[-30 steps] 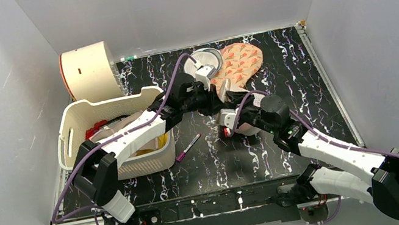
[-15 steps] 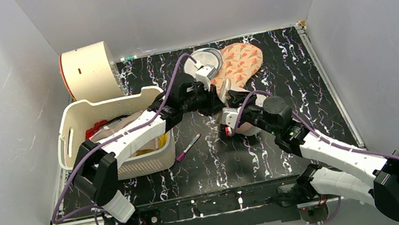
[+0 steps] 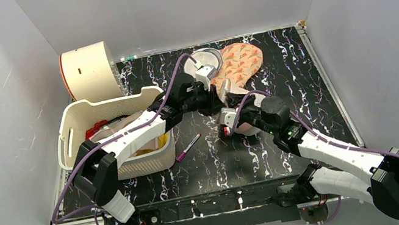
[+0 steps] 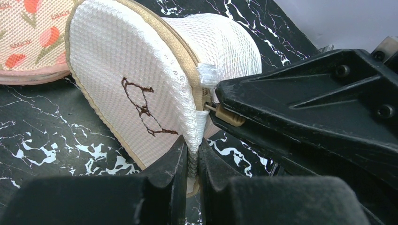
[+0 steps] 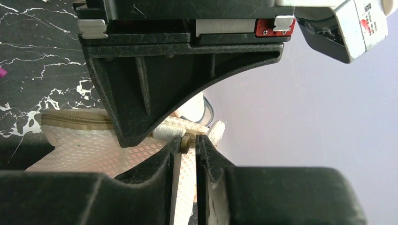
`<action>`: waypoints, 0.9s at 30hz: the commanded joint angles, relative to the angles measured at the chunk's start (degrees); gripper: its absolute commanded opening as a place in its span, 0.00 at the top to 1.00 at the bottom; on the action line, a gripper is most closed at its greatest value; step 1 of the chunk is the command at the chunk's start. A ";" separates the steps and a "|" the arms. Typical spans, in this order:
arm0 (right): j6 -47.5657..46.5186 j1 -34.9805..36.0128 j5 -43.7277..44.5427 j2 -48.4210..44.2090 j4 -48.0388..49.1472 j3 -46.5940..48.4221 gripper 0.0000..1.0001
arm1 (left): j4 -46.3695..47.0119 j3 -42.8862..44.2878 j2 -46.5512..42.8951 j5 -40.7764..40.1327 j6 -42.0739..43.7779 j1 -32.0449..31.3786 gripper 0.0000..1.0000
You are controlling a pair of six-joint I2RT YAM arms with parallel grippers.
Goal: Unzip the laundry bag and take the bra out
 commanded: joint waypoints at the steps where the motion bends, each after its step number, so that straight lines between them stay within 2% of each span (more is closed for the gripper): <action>1: 2.22 0.21 0.64 0.46 4.25 1.42 0.86 | 0.61 2.62 -0.84 1.40 0.14 0.00 1.00; 5: 4.20 0.22 2.42 0.50 4.42 1.78 0.99 | 0.51 2.57 -0.79 0.99 0.59 0.00 1.00; 10: 10.43 0.15 7.08 -0.24 6.12 1.34 1.00 | -0.37 2.71 -1.19 -0.63 2.02 -0.04 1.00; 15: 22.56 -1.30 10.31 -0.55 4.49 2.34 1.00 | 1.20 0.90 -2.65 -2.37 5.21 0.00 1.00; 21: 37.35 -11.02 -1.48 -1.79 1.10 4.09 1.00 | 5.54 -3.60 -5.08 -0.63 12.83 -0.17 1.00; 27: 48.22 -23.09 -14.66 -0.65 -4.82 7.88 1.00 | 4.61 -6.78 -7.65 -0.48 25.98 -2.12 1.00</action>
